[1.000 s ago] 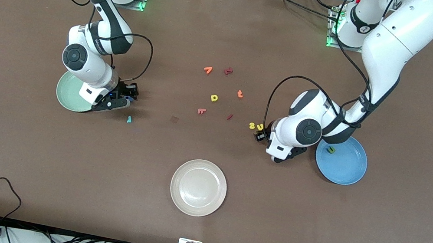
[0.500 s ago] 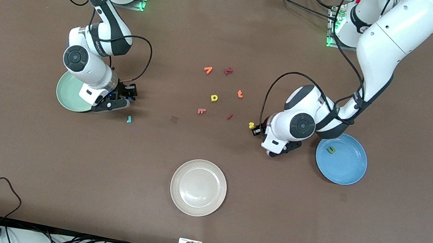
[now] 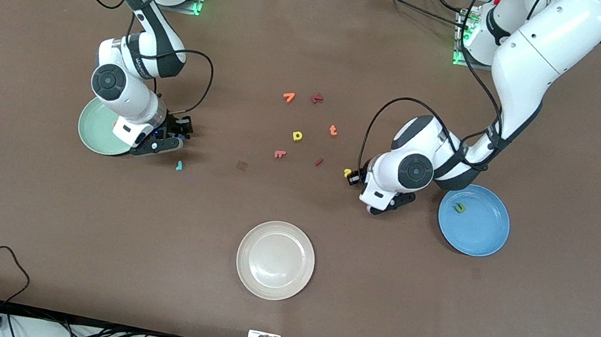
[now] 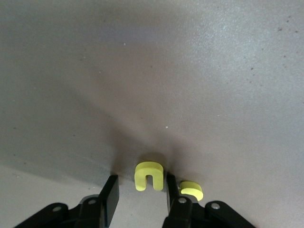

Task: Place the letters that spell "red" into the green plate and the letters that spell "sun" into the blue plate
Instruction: 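Grasp the blue p with the right gripper while the left gripper grasps the u, then place the p on the green plate while the left gripper places the u, then grasp the cyan r with the right gripper while the left gripper grasps the s, then place the r on the green plate while the left gripper places the s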

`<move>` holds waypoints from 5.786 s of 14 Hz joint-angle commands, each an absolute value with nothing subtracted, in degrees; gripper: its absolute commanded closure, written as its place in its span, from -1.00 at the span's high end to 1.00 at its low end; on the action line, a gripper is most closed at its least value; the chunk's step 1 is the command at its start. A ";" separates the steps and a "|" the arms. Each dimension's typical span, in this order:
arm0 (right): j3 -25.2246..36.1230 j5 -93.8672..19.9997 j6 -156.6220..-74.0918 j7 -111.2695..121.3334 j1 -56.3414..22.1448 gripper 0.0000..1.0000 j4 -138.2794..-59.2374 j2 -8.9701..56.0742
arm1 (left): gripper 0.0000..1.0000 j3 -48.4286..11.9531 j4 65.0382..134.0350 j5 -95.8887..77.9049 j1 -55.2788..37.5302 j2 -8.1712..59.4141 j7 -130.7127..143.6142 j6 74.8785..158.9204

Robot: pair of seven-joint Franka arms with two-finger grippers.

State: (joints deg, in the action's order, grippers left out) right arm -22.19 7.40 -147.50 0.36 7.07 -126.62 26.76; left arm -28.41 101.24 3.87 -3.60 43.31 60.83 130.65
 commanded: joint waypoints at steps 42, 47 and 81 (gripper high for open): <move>-20.39 9.32 -133.42 8.70 17.93 1.00 -120.32 22.25 | 0.59 -36.39 97.82 23.18 -1.84 45.70 44.12 128.41; -21.35 8.09 -133.33 6.61 16.01 1.00 -119.79 16.96 | 0.44 -35.77 97.65 24.87 -3.25 47.46 46.76 128.94; -13.10 8.78 -150.21 -9.76 -3.87 0.00 -113.38 34.10 | 1.00 -33.13 96.06 31.64 21.45 41.13 15.29 113.20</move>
State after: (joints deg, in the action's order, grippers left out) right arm -13.93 8.12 -150.03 -9.35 -3.01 -114.46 33.43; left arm -33.26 95.99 30.50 21.62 42.12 16.43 113.47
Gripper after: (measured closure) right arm 0.498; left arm 0.436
